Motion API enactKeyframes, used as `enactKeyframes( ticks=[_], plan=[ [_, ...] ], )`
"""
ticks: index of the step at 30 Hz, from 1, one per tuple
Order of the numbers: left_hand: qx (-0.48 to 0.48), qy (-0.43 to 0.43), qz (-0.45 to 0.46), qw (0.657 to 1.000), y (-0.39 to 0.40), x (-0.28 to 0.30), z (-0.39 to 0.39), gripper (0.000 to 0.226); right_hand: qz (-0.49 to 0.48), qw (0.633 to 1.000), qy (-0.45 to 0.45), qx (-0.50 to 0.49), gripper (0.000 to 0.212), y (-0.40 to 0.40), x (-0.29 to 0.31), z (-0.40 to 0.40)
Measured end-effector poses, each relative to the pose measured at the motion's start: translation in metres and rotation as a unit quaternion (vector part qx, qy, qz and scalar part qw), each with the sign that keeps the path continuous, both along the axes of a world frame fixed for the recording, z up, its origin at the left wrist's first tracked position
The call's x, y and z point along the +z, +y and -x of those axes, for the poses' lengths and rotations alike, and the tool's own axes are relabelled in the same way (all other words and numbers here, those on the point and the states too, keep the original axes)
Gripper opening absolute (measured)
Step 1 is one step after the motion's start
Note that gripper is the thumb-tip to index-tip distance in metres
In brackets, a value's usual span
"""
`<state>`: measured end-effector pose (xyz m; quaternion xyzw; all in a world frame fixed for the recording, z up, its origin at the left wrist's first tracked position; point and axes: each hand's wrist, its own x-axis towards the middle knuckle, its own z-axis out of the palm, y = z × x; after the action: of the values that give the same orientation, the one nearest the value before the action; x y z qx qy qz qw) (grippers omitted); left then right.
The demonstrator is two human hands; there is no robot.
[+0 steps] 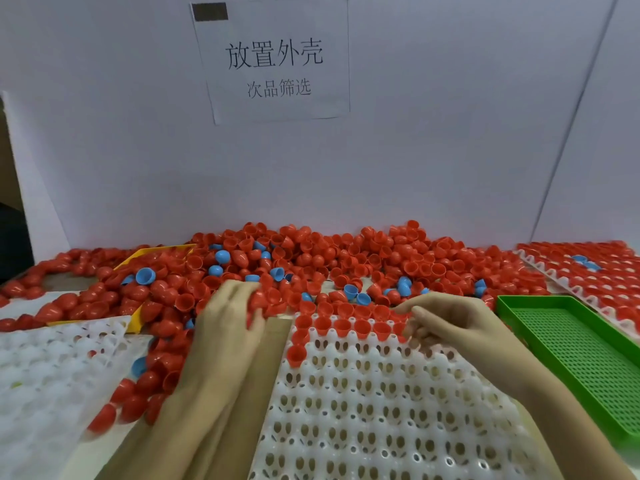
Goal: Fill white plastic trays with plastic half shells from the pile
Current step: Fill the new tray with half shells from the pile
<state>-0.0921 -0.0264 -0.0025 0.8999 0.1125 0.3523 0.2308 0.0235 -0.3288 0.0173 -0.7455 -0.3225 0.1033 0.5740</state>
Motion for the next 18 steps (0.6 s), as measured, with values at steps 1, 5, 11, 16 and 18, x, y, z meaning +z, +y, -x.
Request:
enactKeyframes(
  ticks=[1,5,11,16,18],
  plan=[
    [0.055,0.013,-0.022,0.998,0.014,-0.001,-0.001,0.038,-0.011,1.0,0.005,-0.021,0.024,-0.002,-0.002,-0.004],
    [0.172,0.046,-0.064,0.982,0.05,-0.005,-0.001,0.054,-0.027,0.998,0.023,-0.051,0.03,-0.004,-0.012,-0.012],
    [0.071,0.054,-0.06,0.994,0.028,-0.025,-0.023,0.034,-0.022,0.998,0.029,-0.044,0.028,0.001,-0.02,-0.015],
    [0.004,0.097,-0.071,0.993,0.031,-0.02,-0.079,0.034,-0.033,0.997,0.035,-0.056,0.028,0.0,-0.024,-0.017],
    [0.021,0.157,-0.138,0.978,0.042,-0.015,-0.096,0.033,-0.04,0.996,0.042,-0.062,0.029,-0.001,-0.024,-0.018]
  ],
)
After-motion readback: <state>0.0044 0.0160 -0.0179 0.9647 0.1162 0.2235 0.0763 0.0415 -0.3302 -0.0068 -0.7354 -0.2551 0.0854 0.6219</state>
